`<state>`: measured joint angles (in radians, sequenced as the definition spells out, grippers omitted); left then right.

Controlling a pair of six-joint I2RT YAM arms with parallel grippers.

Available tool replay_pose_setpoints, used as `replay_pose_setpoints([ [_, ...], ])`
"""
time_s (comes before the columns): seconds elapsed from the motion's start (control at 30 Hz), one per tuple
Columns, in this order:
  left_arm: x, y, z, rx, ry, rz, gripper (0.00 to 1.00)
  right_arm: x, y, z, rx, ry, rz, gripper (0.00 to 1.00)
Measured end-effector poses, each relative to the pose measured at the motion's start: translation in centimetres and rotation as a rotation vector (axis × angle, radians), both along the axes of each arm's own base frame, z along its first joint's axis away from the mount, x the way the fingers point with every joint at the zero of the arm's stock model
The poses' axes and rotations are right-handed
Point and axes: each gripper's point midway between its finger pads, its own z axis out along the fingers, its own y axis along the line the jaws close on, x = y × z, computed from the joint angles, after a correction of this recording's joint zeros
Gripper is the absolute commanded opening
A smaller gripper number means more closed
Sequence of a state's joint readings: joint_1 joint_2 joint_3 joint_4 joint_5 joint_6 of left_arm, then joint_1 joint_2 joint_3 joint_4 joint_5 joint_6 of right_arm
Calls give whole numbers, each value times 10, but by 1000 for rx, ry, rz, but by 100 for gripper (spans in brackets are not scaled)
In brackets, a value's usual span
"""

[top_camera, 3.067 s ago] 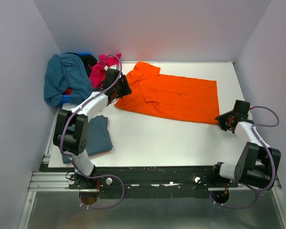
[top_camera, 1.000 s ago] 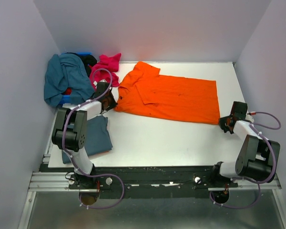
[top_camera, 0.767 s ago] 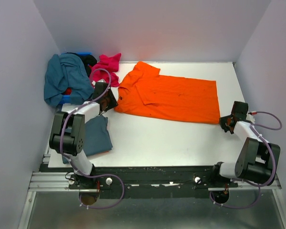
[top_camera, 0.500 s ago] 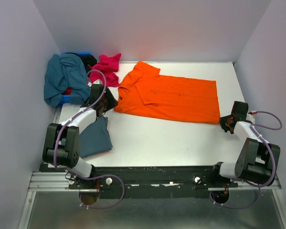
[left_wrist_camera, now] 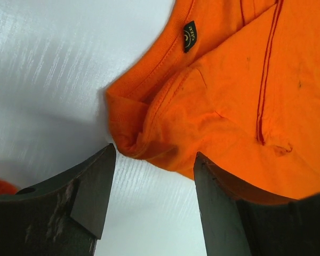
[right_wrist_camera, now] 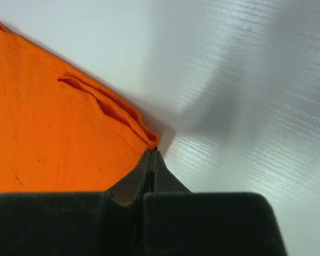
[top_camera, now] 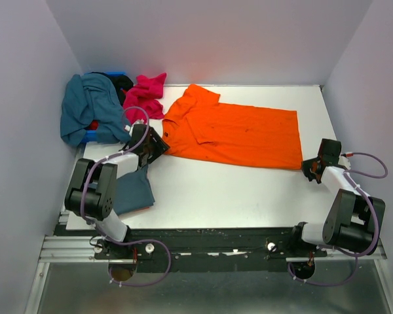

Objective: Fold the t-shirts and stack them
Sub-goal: Fold the flattened tshirt in 1/3 of the way

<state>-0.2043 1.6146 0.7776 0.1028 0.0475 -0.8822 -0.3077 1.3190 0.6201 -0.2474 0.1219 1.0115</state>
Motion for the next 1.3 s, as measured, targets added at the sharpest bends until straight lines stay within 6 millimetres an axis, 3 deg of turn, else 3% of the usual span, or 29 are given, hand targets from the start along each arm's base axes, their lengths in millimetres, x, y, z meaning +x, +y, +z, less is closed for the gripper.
replay_pose_setpoints([
  [0.17,8,-3,-10,-19,5,18,50,0,0,0,1,0,0,1],
  [0.33,14,0,-13,-13,-6,41,23,0,0,0,1,0,0,1],
  [0.57,26,10,-11,51,-26,68,20,0,0,0,1,0,0,1],
  [0.77,24,21,-1,103,-43,81,33,0,1,0,4,-2,2,1],
  [1.0,27,23,0,90,-49,85,0,1,1,0,6,-4,4,1],
  [1.3,27,20,-1,76,-53,72,0,2,3,5,5,-18,17,1],
])
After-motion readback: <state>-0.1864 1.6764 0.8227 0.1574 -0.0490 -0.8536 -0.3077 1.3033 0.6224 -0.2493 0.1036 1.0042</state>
